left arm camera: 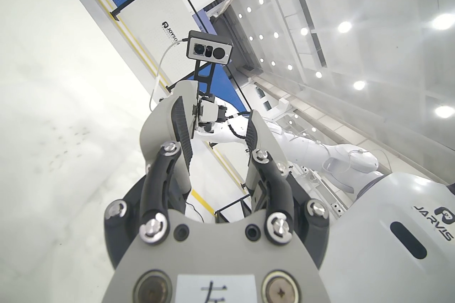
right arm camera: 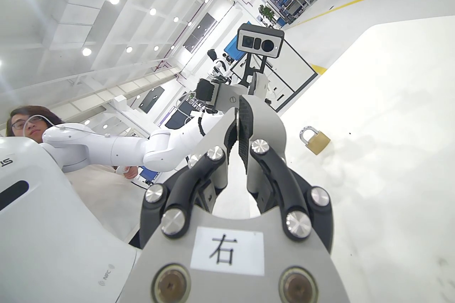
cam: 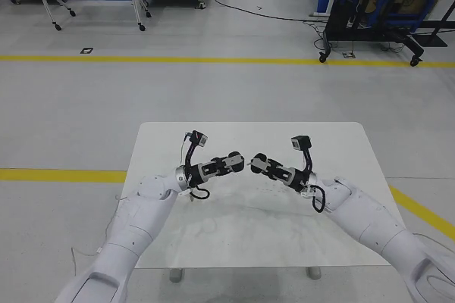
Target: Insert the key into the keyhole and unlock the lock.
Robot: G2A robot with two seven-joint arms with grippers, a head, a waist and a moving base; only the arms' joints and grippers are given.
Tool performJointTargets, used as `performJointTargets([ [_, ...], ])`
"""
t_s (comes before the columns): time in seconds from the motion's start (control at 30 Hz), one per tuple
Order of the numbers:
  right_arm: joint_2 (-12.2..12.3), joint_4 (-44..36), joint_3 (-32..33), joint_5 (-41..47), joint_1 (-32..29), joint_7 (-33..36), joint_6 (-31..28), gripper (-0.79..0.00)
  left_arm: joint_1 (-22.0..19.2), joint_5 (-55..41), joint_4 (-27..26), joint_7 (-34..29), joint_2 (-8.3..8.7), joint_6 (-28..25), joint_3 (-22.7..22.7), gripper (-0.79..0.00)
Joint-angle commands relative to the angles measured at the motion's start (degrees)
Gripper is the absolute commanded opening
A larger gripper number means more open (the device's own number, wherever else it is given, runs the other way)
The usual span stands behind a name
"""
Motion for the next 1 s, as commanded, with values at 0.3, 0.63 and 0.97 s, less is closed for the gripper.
performJointTargets([
  [0.3, -1.49, 1.83, 1.87, 2.44, -0.41, 4.64, 0.25, -0.785, -1.34, 2.54, 1.21, 1.7, -0.52, -0.29, 2.53, -0.533],
  [0.63, -2.67, 3.52, 3.85, 3.43, -1.28, 6.49, 0.07, -0.785, -1.72, 3.7, 2.29, 2.27, -0.62, -0.75, 3.68, -0.785],
  [0.97, -3.55, 4.16, 6.11, 4.69, -2.15, 8.18, 0.0, 0.0, -1.97, 4.34, 2.41, 4.37, -0.69, -0.95, 4.15, -0.785],
])
